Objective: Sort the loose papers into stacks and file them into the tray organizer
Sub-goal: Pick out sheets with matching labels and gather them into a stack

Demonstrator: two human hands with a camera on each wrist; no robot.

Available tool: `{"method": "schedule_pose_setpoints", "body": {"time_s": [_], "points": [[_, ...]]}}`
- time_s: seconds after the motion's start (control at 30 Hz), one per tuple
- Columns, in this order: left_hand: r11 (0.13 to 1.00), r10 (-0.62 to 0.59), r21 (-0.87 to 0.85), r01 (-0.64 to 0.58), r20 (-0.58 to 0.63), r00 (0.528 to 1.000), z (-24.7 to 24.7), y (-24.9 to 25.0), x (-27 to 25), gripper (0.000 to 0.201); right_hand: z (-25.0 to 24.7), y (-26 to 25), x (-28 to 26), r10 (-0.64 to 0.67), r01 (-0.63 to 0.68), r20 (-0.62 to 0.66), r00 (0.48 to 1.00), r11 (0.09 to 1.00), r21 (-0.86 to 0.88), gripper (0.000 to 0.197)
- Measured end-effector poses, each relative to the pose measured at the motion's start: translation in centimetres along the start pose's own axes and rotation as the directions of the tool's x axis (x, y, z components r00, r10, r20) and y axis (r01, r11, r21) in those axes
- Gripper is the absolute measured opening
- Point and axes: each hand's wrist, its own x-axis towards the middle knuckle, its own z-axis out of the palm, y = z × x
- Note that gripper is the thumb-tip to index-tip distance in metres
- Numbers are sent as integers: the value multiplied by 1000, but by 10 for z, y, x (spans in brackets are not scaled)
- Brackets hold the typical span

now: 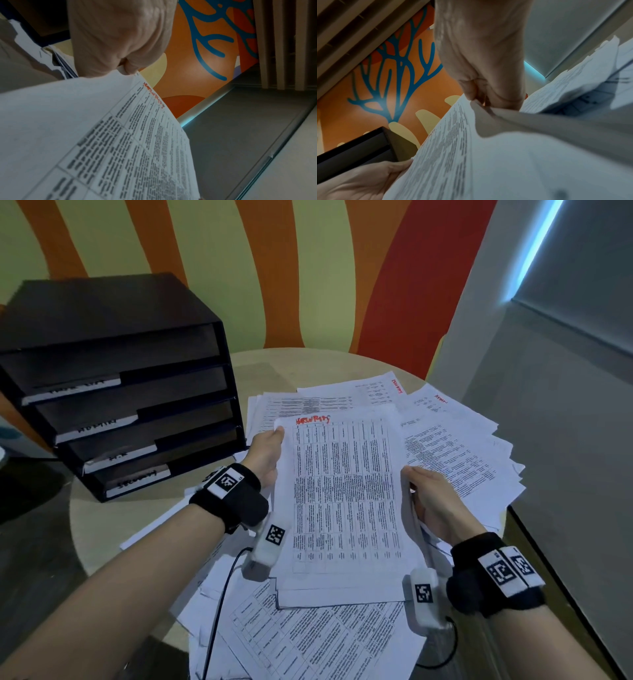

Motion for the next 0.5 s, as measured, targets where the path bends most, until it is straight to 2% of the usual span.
{"method": "schedule_pose_setpoints", "body": {"time_s": [0.1,0.17,0.23,0.3,0.37,0.43,0.5], "points": [[999,-9,48,10,-22,1000,7,19,-38,51,2,-3,-4,3,6,100,995,996,-87,32],[997,-13,76,6,91,996,10,25,-53,36,1,-3,-5,-33,60,162,986,984,-168,21],[986,-1,167,-27,166,986,12,28,-65,10,1,-3,-5,-47,74,155,987,983,-170,17],[963,28,259,-73,174,984,12,28,-75,36,2,-3,-1,-49,65,123,991,989,-133,28],[936,88,320,-146,189,978,13,25,-79,55,1,-3,-1,-37,47,109,993,994,-93,30],[877,142,436,-204,171,975,14,24,-82,58,0,-4,-1,-1,6,96,995,999,-46,28],[787,206,545,-290,211,955,14,24,-89,61,-2,-5,-2,4,3,91,996,997,-76,26]]}}
